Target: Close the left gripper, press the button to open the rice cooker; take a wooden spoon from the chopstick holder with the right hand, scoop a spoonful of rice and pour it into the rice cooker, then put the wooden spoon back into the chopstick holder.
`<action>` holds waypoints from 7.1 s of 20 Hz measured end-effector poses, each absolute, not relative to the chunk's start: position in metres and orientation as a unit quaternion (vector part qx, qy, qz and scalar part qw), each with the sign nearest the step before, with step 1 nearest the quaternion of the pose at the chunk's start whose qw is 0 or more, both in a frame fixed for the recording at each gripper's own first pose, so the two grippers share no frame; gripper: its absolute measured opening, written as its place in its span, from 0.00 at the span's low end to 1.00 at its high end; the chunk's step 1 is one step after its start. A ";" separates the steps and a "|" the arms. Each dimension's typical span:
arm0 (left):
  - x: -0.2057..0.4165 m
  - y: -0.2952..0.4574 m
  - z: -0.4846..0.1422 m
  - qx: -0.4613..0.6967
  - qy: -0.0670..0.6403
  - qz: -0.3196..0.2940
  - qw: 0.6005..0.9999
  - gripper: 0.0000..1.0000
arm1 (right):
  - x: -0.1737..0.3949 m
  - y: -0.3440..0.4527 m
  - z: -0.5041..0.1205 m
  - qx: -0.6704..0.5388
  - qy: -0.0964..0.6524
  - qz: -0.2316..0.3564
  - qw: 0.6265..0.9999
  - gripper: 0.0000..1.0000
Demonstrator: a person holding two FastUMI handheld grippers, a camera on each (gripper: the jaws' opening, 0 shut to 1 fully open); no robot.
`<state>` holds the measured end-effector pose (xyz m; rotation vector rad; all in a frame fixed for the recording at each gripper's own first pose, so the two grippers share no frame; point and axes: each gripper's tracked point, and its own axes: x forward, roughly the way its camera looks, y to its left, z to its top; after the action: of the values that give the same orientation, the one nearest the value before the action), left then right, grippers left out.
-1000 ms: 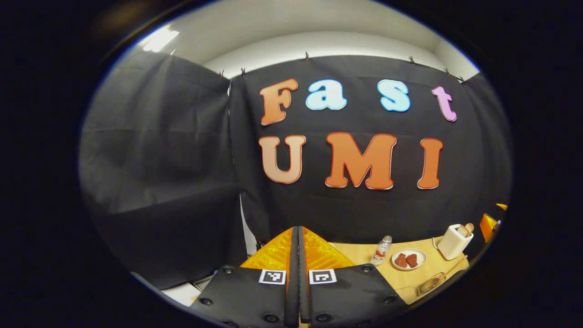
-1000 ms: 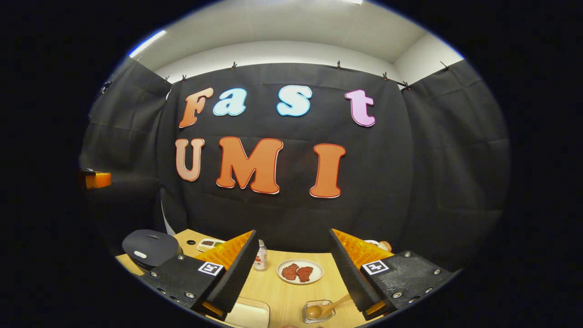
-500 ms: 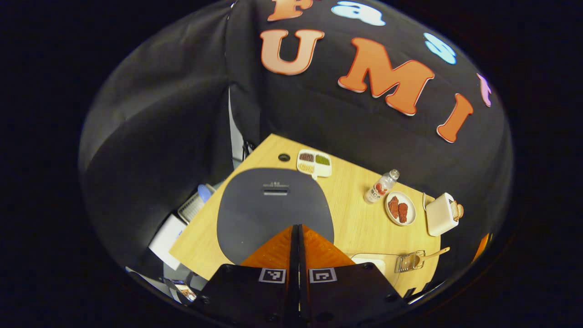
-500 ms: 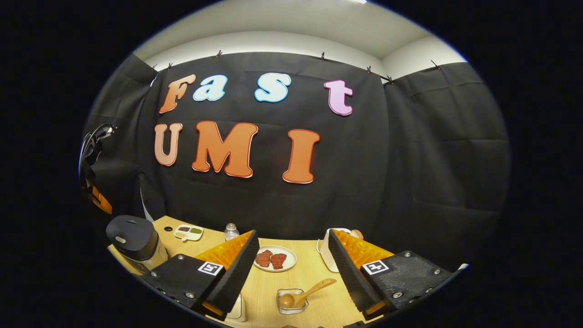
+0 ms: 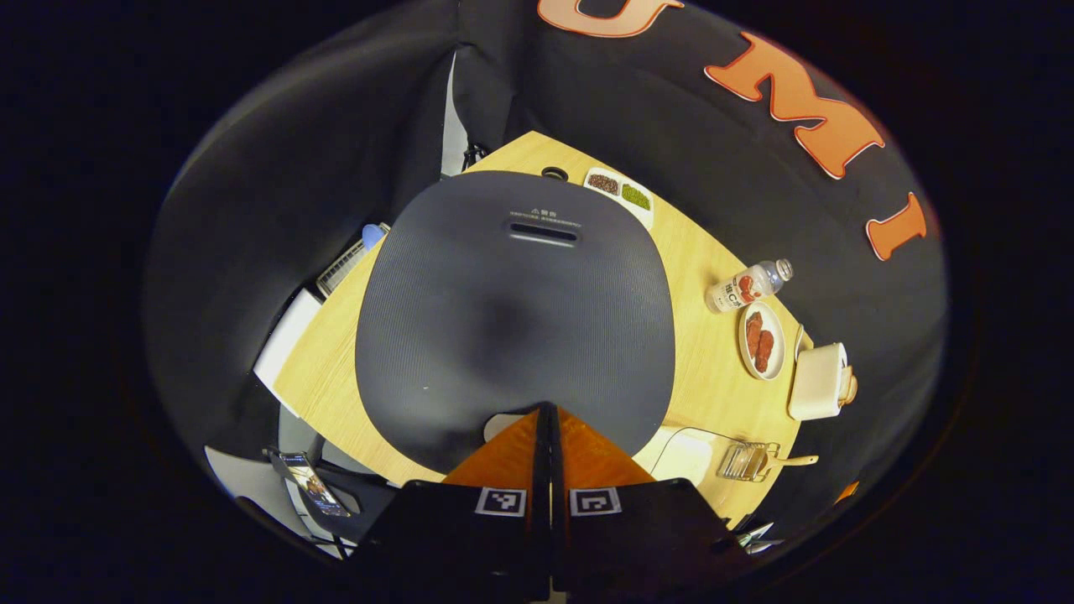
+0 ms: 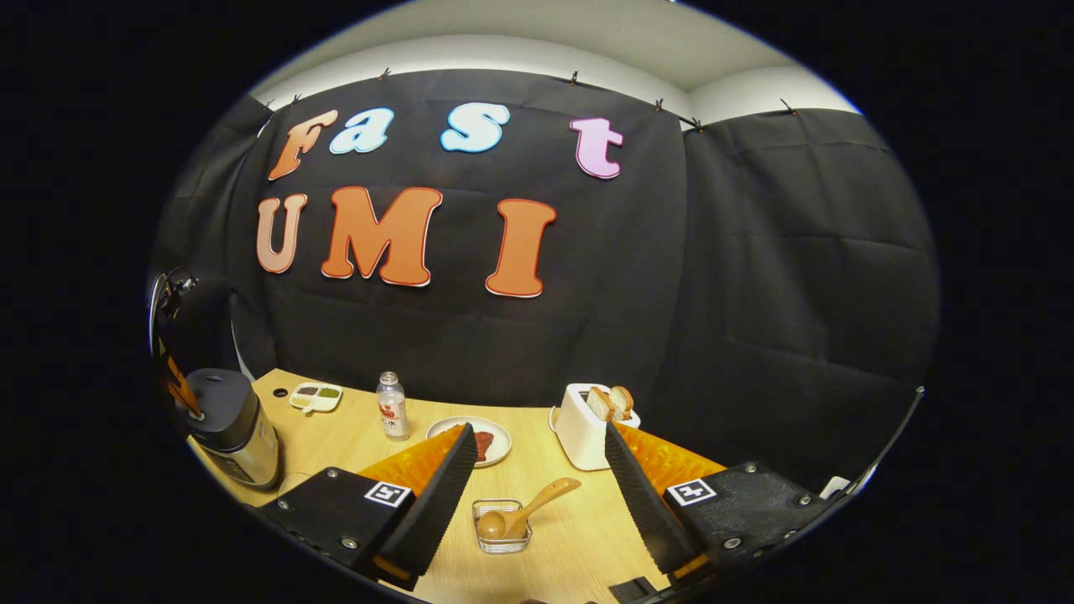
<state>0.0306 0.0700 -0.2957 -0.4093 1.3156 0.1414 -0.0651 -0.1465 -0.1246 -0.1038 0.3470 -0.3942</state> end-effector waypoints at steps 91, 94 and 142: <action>-0.042 0.162 -0.105 0.037 0.168 0.172 0.970 0.95 | -0.018 0.057 -0.306 -0.178 0.311 0.062 0.932 0.04; -0.038 0.168 -0.109 0.037 0.173 0.176 0.968 0.95 | -0.018 0.059 -0.310 -0.204 0.305 0.059 0.929 0.04; 0.003 0.155 -0.145 0.070 0.238 0.085 0.965 0.95 | -0.029 0.095 -0.348 0.173 0.356 -0.059 0.916 0.04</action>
<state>0.0026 0.1546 -0.1450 0.1421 0.4810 0.1717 -0.0294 0.0949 -0.3476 0.3558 0.7327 -0.1221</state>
